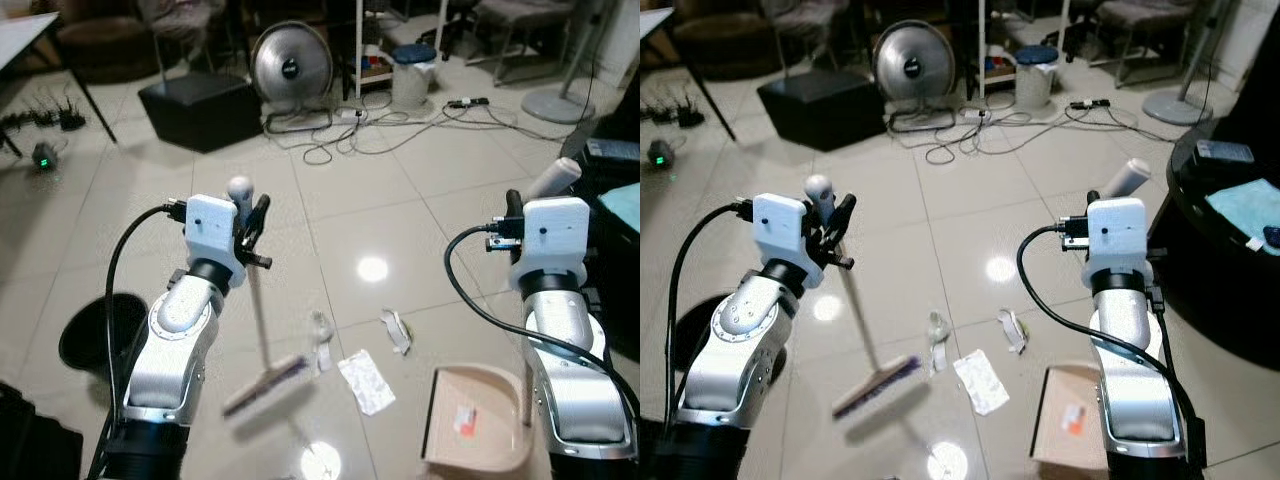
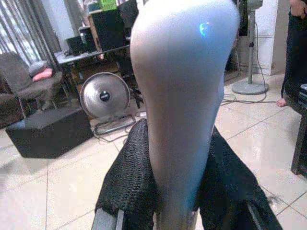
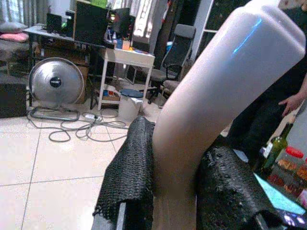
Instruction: Sweep floor
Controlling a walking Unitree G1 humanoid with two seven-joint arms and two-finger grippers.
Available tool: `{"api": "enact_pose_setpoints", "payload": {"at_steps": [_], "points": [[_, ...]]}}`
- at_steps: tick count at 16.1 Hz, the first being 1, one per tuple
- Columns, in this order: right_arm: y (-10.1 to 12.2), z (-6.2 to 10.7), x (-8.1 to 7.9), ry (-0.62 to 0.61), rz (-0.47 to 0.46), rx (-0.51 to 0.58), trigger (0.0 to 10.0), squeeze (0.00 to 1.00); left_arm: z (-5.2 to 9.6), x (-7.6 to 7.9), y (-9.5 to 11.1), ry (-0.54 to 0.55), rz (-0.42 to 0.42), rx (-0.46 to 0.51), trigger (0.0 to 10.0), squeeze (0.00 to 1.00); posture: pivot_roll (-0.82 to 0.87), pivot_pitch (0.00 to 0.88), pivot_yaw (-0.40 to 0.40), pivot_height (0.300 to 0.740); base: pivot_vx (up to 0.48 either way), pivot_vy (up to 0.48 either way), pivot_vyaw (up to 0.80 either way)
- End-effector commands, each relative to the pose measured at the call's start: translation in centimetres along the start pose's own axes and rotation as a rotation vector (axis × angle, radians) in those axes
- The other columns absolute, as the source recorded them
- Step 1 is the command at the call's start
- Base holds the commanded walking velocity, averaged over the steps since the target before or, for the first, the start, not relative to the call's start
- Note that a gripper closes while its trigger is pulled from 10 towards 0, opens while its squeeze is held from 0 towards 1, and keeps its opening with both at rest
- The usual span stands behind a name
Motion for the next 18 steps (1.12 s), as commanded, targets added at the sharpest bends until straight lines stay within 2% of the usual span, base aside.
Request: {"api": "enact_pose_setpoints", "payload": {"at_steps": [1,5,8,9,13,15,18], "points": [[0.3,-0.2,0.6,-0.023,0.014,0.013,10.0,0.0,-0.3,0.7,0.6,-0.023,0.011,0.031,10.0,0.0,0.0,0.047,0.085,0.74,0.371,0.0,0.0],[0.2,0.0,0.2,-0.01,0.006,0.013,10.0,0.0,-0.2,0.5,0.6,-0.016,0.009,0.031,10.0,0.0,0.0,0.048,0.085,0.74,0.37,0.0,0.0],[0.2,0.1,0.4,-0.035,0.003,0.015,10.0,0.0,-0.2,0.6,0.6,-0.02,0.008,0.028,10.0,0.0,0.0,0.049,0.088,0.74,0.371,0.0,0.8],[0.1,0.2,0.6,-0.054,-0.034,0.009,10.0,0.0,-0.2,0.6,0.6,-0.021,0.008,0.027,10.0,0.0,0.0,0.049,0.088,0.74,0.371,0.0,0.0],[-0.4,0.5,0.2,-0.065,-0.031,-0.001,10.0,0.0,-0.1,0.5,0.5,-0.02,0.021,0.021,10.0,0.0,0.01,0.073,0.099,0.74,0.344,0.0,0.0],[-0.7,0.7,0.0,-0.067,-0.037,-0.004,10.0,0.0,0.0,0.5,0.3,-0.025,0.022,0.005,10.0,0.0,0.02,0.093,0.107,0.74,0.0,0.0,0.0],[-0.9,0.6,-0.6,-0.03,-0.104,0.014,10.0,0.0,-0.1,0.1,-0.1,0.015,0.019,-0.008,10.0,0.0,0.03,0.134,0.125,0.74,0.0,0.0,0.0]]}}
Point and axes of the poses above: a point about 5 cm out from each wrist's last joint towards the gripper, its own z axis pointing back from the gripper into the wrist, its own y axis along the axis of the wrist's last joint, x = y × z, the point moved 1 cm from there along -z, pointing out of the wrist towards the gripper, and after that the axes turned 12 degrees about z, right-handed, at the moved point
